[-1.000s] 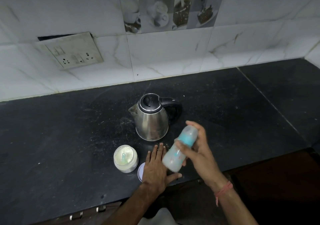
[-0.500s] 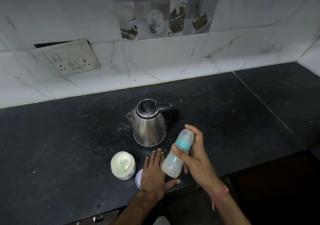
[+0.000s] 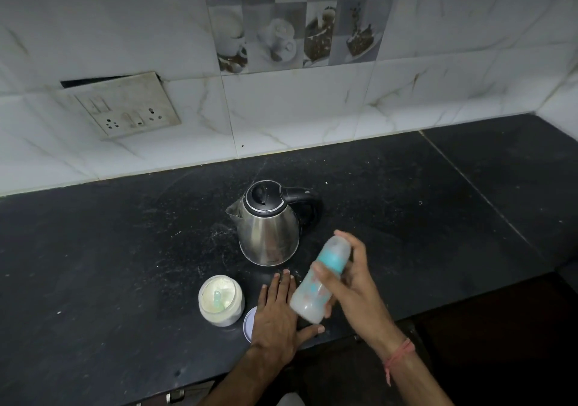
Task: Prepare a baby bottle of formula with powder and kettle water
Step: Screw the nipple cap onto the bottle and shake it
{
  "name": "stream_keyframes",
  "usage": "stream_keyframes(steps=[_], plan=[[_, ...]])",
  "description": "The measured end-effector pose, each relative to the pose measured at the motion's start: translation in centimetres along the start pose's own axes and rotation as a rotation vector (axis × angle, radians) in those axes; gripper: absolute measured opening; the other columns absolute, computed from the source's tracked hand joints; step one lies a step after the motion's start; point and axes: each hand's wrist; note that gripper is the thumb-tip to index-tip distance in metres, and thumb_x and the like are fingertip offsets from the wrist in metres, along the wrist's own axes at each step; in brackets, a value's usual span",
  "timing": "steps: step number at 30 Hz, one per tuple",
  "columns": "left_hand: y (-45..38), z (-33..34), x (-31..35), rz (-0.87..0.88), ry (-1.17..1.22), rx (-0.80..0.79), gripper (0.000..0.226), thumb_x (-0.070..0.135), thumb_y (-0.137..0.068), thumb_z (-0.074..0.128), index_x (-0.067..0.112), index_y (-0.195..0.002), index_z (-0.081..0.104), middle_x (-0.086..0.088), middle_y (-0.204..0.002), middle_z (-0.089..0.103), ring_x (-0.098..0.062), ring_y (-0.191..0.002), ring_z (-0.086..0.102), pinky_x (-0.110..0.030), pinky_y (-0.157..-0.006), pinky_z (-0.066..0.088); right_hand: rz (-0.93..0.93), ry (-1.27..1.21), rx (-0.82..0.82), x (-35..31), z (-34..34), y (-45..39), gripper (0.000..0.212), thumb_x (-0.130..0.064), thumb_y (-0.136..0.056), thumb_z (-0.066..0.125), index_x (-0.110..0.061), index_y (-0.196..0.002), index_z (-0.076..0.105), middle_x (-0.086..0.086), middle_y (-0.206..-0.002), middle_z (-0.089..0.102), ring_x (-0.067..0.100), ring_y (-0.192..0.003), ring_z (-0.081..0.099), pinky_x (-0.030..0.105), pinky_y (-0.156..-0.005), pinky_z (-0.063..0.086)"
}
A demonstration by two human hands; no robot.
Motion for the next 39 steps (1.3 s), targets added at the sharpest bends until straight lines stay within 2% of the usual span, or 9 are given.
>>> stream_keyframes(steps=[5, 9, 13, 17, 21, 24, 28, 31, 39], plan=[[-0.3, 0.1, 0.0, -0.009, -0.038, 0.011, 0.139, 0.102, -0.073, 0.011, 0.018, -0.184, 0.003, -0.006, -0.192, 0.001, -0.026, -0.178, -0.005, -0.048, -0.143, -0.004, -0.024, -0.110, 0.174, 0.5, 0.8, -0.1, 0.067, -0.038, -0.098, 0.074, -0.047, -0.153, 0.037, 0.004, -0.130, 0.062, 0.016, -0.106, 0.077, 0.042, -0.070, 0.067], [0.7, -0.4, 0.1, 0.003, 0.083, 0.011, 0.131, 0.101, -0.084, 0.027, 0.022, -0.183, -0.006, -0.001, -0.191, -0.005, -0.022, -0.178, -0.008, -0.042, -0.141, -0.011, 0.004, 0.049, -0.077, 0.3, 0.2, -0.5, 0.074, -0.039, -0.092, 0.081, -0.054, -0.151, 0.039, 0.005, -0.137, 0.060, 0.021, -0.113, 0.076, 0.038, -0.077, 0.066], [0.3, -1.6, 0.9, -0.033, -0.040, -0.063, 0.137, 0.099, -0.079, 0.014, 0.011, -0.182, -0.005, -0.008, -0.191, -0.011, -0.027, -0.178, -0.009, -0.049, -0.143, -0.005, -0.067, -0.134, 0.211, -1.0, -0.4, -1.2, 0.064, -0.036, -0.101, 0.069, -0.043, -0.154, 0.034, 0.001, -0.131, 0.057, 0.006, -0.101, 0.076, 0.034, -0.069, 0.065], [0.7, -1.1, 0.6, 0.010, 0.045, 0.077, 0.132, 0.099, -0.084, 0.038, 0.006, -0.177, 0.034, -0.015, -0.185, 0.032, -0.035, -0.170, 0.036, -0.056, -0.138, 0.032, -0.012, 0.054, -0.093, -0.4, -0.6, -0.3, 0.074, -0.039, -0.094, 0.078, -0.051, -0.153, 0.035, 0.007, -0.137, 0.057, 0.017, -0.110, 0.076, 0.043, -0.081, 0.068], [0.5, -1.1, 0.5, -0.005, 0.008, 0.023, 0.127, 0.098, -0.090, 0.045, 0.016, -0.183, 0.018, -0.009, -0.191, 0.014, -0.030, -0.178, 0.011, -0.050, -0.143, 0.007, -0.075, -0.086, 0.175, 0.5, 0.8, 0.4, 0.064, -0.040, -0.096, 0.073, -0.046, -0.150, 0.040, 0.003, -0.126, 0.064, 0.014, -0.104, 0.076, 0.040, -0.080, 0.066], [0.3, -0.1, 0.4, 0.035, 0.006, 0.099, 0.122, 0.100, -0.080, 0.044, 0.013, -0.166, 0.054, -0.012, -0.166, 0.060, -0.032, -0.153, 0.061, -0.048, -0.127, 0.036, -0.081, -0.023, 0.032, 0.8, 1.3, 0.6, 0.067, -0.032, -0.097, 0.078, -0.046, -0.151, 0.041, 0.006, -0.125, 0.066, 0.017, -0.105, 0.076, 0.038, -0.083, 0.065], [0.0, -0.5, 0.3, 0.009, -0.034, 0.017, 0.133, 0.101, -0.081, 0.031, 0.011, -0.180, 0.030, -0.012, -0.187, 0.028, -0.033, -0.174, 0.026, -0.055, -0.141, 0.024, -0.058, -0.170, 0.263, 1.0, 1.0, 0.8, 0.061, -0.038, -0.098, 0.073, -0.045, -0.150, 0.041, 0.007, -0.128, 0.066, 0.019, -0.105, 0.076, 0.049, -0.080, 0.067], [0.1, 0.0, 0.2, -0.005, -0.003, 0.035, 0.125, 0.098, -0.079, 0.043, 0.005, -0.159, 0.064, -0.015, -0.163, 0.063, -0.035, -0.150, 0.065, -0.057, -0.120, 0.056, -0.045, -0.088, 0.094, 1.0, 0.7, 1.2, 0.062, -0.030, -0.099, 0.075, -0.047, -0.148, 0.043, 0.009, -0.133, 0.062, 0.020, -0.110, 0.076, 0.041, -0.082, 0.066], [0.6, -0.9, 0.6, -0.005, -0.032, 0.027, 0.131, 0.095, -0.096, 0.047, 0.012, -0.182, -0.004, -0.008, -0.192, -0.010, -0.026, -0.178, -0.008, -0.048, -0.144, -0.004, -0.032, -0.102, 0.152, 0.7, -0.5, 0.9, 0.061, -0.029, -0.098, 0.075, -0.047, -0.147, 0.044, 0.008, -0.129, 0.065, 0.024, -0.108, 0.077, 0.039, -0.065, 0.064]])
Point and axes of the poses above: each hand's wrist, its own y-axis away from the middle knuckle, its own z-axis out of the palm, x = y × z
